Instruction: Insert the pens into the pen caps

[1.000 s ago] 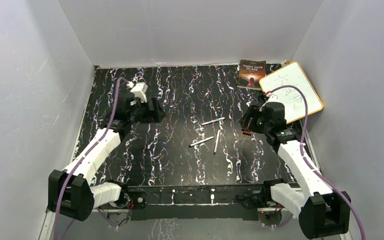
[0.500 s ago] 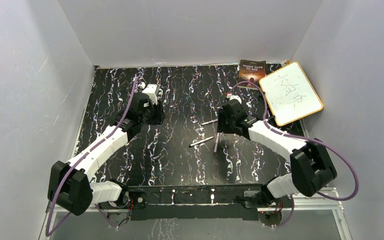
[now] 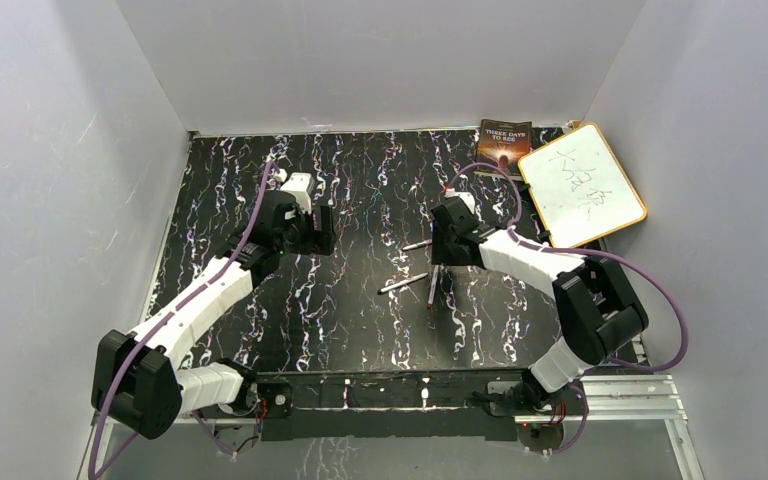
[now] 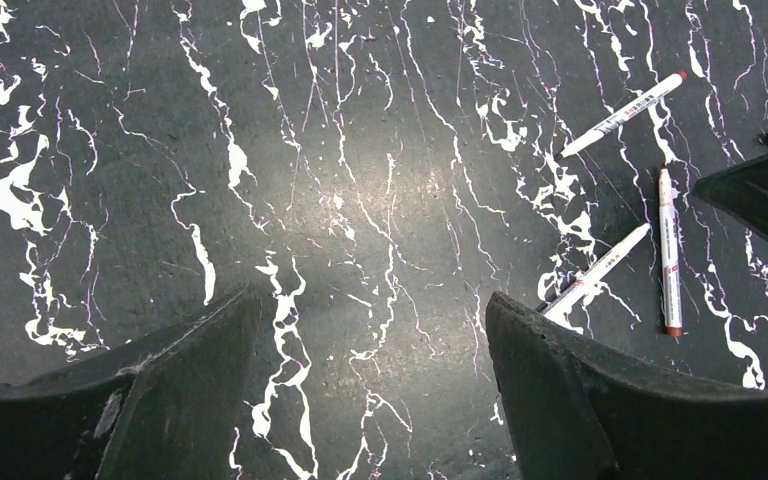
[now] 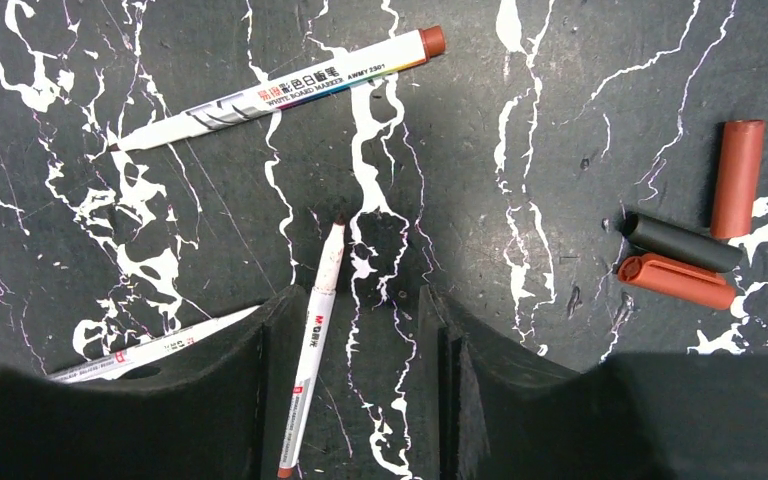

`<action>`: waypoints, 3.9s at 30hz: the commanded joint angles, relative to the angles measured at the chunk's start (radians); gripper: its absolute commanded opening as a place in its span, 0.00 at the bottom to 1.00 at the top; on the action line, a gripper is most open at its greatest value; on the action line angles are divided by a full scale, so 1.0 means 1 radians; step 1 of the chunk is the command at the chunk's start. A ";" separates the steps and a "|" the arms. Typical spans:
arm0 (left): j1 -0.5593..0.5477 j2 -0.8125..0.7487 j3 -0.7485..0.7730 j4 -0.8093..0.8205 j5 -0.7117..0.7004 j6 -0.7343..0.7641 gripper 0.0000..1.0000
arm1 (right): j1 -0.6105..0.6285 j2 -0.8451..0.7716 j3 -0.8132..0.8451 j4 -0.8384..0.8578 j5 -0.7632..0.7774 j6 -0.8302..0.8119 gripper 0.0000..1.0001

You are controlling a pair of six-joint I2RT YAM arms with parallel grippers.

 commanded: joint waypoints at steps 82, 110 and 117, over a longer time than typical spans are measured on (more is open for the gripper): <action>-0.016 -0.091 -0.162 1.021 0.691 -0.660 0.71 | 0.071 -0.470 -0.025 0.774 -0.450 0.210 0.00; -0.102 0.020 -0.065 1.058 0.704 -0.647 0.49 | 0.071 -0.433 0.019 0.819 -0.541 0.236 0.00; -0.113 0.035 -0.064 1.070 0.709 -0.661 0.41 | 0.071 -0.442 0.018 0.819 -0.541 0.237 0.00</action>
